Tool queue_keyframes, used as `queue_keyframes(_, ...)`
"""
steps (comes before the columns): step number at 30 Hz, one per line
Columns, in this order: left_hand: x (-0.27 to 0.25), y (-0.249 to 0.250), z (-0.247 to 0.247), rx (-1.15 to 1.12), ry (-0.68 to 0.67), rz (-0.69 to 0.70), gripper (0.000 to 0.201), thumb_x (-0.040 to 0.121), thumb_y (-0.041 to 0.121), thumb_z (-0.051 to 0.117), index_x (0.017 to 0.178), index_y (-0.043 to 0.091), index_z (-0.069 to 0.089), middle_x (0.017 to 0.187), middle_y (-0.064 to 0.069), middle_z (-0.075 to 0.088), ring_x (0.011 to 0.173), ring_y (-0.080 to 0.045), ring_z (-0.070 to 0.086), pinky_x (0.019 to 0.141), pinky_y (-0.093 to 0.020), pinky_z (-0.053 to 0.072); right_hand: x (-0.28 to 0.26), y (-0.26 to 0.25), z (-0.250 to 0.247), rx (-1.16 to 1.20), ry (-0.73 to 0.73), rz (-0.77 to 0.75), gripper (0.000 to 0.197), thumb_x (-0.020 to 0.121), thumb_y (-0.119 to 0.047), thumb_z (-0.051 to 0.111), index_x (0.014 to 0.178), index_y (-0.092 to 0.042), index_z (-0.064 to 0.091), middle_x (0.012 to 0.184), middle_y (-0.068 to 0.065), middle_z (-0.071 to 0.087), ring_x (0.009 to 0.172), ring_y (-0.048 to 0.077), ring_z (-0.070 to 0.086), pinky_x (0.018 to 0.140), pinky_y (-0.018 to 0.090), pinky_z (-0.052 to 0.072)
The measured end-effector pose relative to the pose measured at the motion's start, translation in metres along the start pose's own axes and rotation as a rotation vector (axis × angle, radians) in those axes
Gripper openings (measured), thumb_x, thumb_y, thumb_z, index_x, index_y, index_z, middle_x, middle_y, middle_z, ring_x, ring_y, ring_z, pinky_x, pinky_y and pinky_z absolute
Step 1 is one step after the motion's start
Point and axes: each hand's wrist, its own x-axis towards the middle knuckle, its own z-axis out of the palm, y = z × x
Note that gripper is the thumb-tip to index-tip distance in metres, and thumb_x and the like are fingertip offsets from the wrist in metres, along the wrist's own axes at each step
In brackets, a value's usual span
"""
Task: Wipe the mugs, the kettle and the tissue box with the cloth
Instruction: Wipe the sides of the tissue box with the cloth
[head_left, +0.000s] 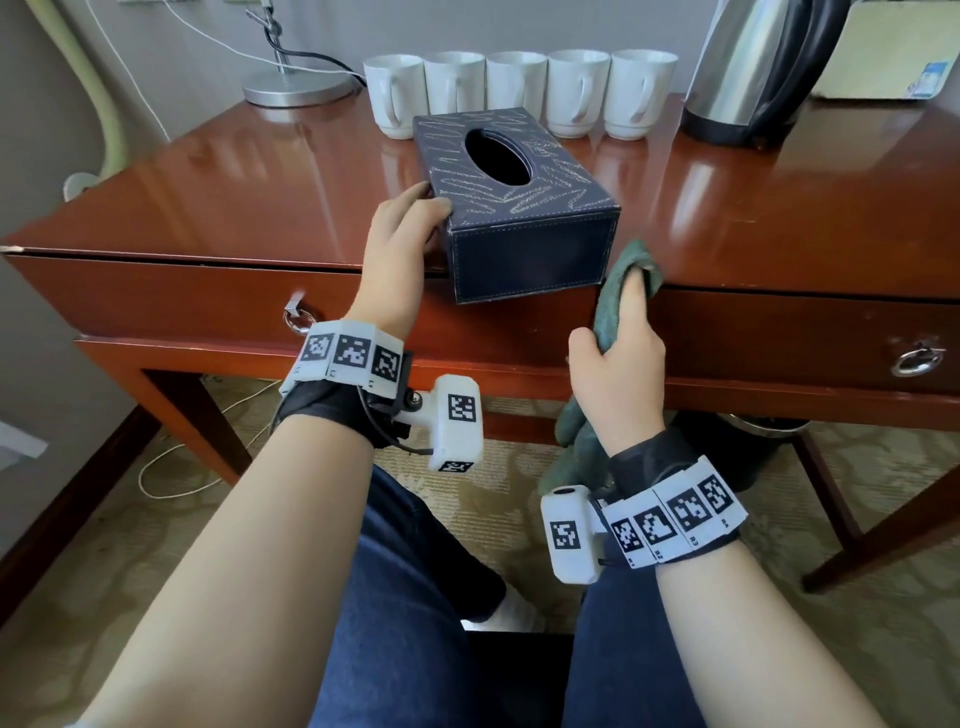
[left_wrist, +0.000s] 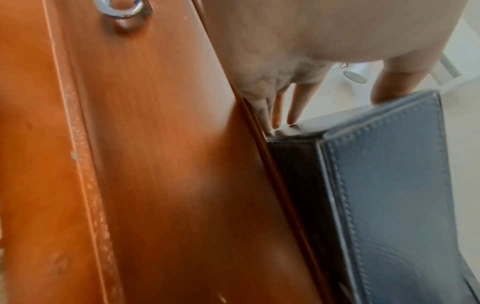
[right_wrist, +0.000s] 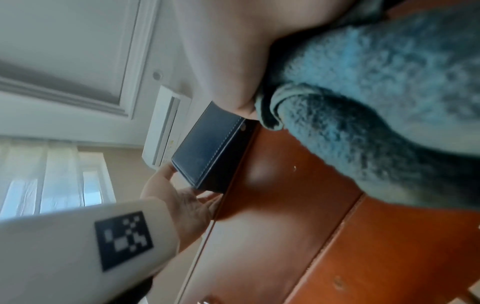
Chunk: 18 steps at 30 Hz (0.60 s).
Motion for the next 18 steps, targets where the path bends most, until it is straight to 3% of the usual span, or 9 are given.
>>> queue_keyframes(2,-0.013,0.007,0.007,-0.068,0.101,0.012,0.043,0.083,0.032,0.061,0.120,0.011,0.066,0.131,-0.013,0.062,0.123,-0.019,0.057,0.106,-0.038,0.046,0.000,-0.001,0.003,0.143,0.011,0.039,0.074,0.079,-0.020,0.046,0.151,-0.022,0.027,0.135,0.012,0.053,0.115,0.032,0.057,0.097,0.047,0.048)
queue_keyframes(4,-0.022,0.009,0.014,-0.151,0.173,0.006,0.057,0.077,0.045,0.060,0.122,0.010,0.066,0.128,-0.008,0.065,0.120,-0.020,0.060,0.102,-0.034,0.046,0.000,-0.002,0.004,0.171,0.010,0.010,0.071,0.079,-0.018,0.045,0.149,-0.017,0.033,0.124,0.013,0.060,0.107,0.027,0.059,0.096,0.045,0.049)
queue_keyframes(7,-0.032,0.007,0.021,-0.152,0.173,0.053,0.079,0.070,0.065,0.053,0.126,0.010,0.063,0.131,-0.010,0.063,0.126,-0.029,0.055,0.112,-0.047,0.038,0.001,-0.002,0.002,0.235,0.005,-0.042,0.062,0.083,-0.003,0.052,0.144,-0.008,0.041,0.098,0.007,0.063,0.082,0.009,0.055,0.082,0.021,0.049)
queue_keyframes(9,-0.036,0.012,0.021,-0.168,0.189,0.038,0.087,0.066,0.069,0.051,0.129,0.010,0.061,0.133,-0.007,0.062,0.127,-0.024,0.054,0.114,-0.045,0.036,0.000,-0.002,0.002,0.269,-0.015,-0.086,0.058,0.083,0.005,0.052,0.139,-0.006,0.047,0.083,-0.003,0.058,0.068,0.001,0.047,0.068,0.009,0.044)
queue_keyframes(11,-0.034,0.019,0.019,-0.152,0.222,0.008,0.085,0.072,0.069,0.049,0.136,0.014,0.057,0.137,-0.001,0.060,0.129,-0.016,0.052,0.115,-0.039,0.034,-0.003,-0.004,0.007,0.272,-0.044,-0.139,0.055,0.078,0.000,0.051,0.133,-0.004,0.054,0.072,-0.007,0.053,0.059,0.002,0.042,0.062,0.017,0.045)
queue_keyframes(14,-0.021,0.023,0.006,-0.089,0.250,-0.041,0.058,0.099,0.055,0.036,0.135,0.015,0.058,0.135,0.001,0.061,0.127,-0.014,0.052,0.114,-0.037,0.034,-0.008,-0.008,0.018,0.307,-0.101,-0.165,0.054,0.075,-0.004,0.049,0.128,-0.003,0.059,0.068,-0.007,0.052,0.057,0.002,0.041,0.059,0.031,0.051)
queue_keyframes(16,-0.016,0.027,-0.004,0.008,0.301,-0.021,0.055,0.105,0.047,0.026,0.121,0.011,0.065,0.125,-0.002,0.065,0.113,-0.011,0.056,0.104,-0.027,0.037,-0.011,-0.013,0.026,0.291,-0.141,-0.216,0.053,0.075,-0.004,0.050,0.128,-0.002,0.059,0.072,-0.010,0.053,0.059,0.001,0.045,0.061,0.031,0.049)
queue_keyframes(18,-0.011,0.029,-0.014,0.124,0.421,0.045,0.051,0.108,0.041,0.025,0.096,0.009,0.063,0.106,-0.006,0.066,0.094,-0.014,0.050,0.084,-0.023,0.034,-0.012,-0.021,0.035,0.222,-0.206,-0.308,0.053,0.075,-0.006,0.050,0.127,-0.001,0.059,0.077,-0.007,0.055,0.065,0.003,0.049,0.066,0.029,0.045)
